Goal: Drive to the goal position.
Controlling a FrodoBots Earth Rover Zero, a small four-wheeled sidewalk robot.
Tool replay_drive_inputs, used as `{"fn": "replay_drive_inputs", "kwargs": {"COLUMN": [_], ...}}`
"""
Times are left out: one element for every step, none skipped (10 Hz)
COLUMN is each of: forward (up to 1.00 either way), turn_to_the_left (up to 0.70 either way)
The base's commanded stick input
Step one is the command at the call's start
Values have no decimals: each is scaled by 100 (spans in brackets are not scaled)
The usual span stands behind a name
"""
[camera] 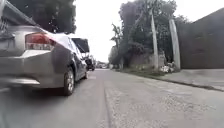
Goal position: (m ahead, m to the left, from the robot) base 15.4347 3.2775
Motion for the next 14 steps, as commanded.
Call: {"fn": "replay_drive_inputs", "kwargs": {"forward": [70,70,70,70,70,70,70,70,70,70,70,70,70,70], "turn_to_the_left": [0,0,0,0,0,0,0,0,0,0,0,0,0,0]}}
